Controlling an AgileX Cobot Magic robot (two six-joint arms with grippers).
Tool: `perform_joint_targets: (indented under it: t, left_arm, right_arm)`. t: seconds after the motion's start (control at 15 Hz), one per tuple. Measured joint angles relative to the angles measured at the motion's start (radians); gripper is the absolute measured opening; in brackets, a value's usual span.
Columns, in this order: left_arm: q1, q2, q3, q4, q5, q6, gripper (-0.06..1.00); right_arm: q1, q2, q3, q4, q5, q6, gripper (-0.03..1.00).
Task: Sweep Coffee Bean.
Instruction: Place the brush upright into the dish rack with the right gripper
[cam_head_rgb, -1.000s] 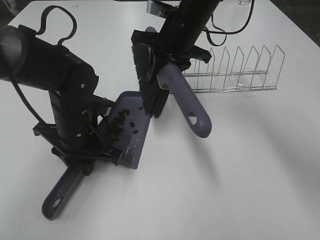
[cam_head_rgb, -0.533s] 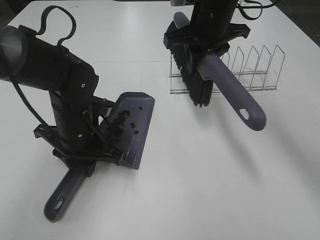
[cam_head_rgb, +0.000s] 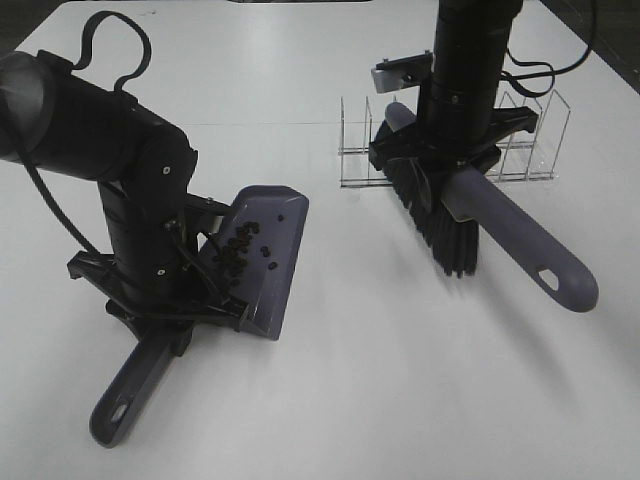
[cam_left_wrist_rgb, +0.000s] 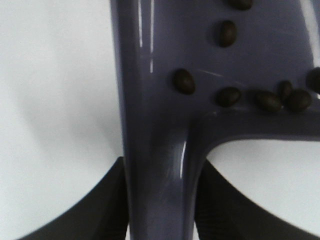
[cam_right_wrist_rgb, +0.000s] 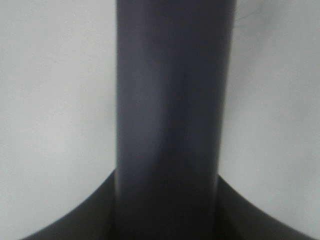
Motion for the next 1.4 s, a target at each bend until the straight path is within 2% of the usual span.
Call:
perform_joint_targets:
  t: [0.13, 0.2, 0.47, 0.93, 1.4]
  left_arm:
    - [0.0, 0.0, 0.0, 0.0, 0.007, 0.001, 0.33]
    - [0.0, 0.0, 0.0, 0.0, 0.021, 0.004, 0.33]
    - [0.0, 0.0, 0.0, 0.0, 0.021, 0.005, 0.33]
    - [0.0, 0.0, 0.0, 0.0, 0.022, 0.008, 0.33]
    - [0.0, 0.0, 0.0, 0.0, 0.022, 0.008, 0.33]
  right_arm:
    - [-0.078, 0.0, 0.04, 0.015, 0.0, -0.018, 0.3]
    - [-0.16, 0.002, 0.06, 0.016, 0.0, -0.052, 0.3]
    - [-0.242, 0.031, 0.06, 0.038, 0.0, -0.08, 0.3]
    - [-0.255, 0.065, 0.052, 0.096, -0.007, -0.121, 0.3]
    - [-0.257, 0.206, -0.198, 0.164, 0.019, -0.111, 0.3]
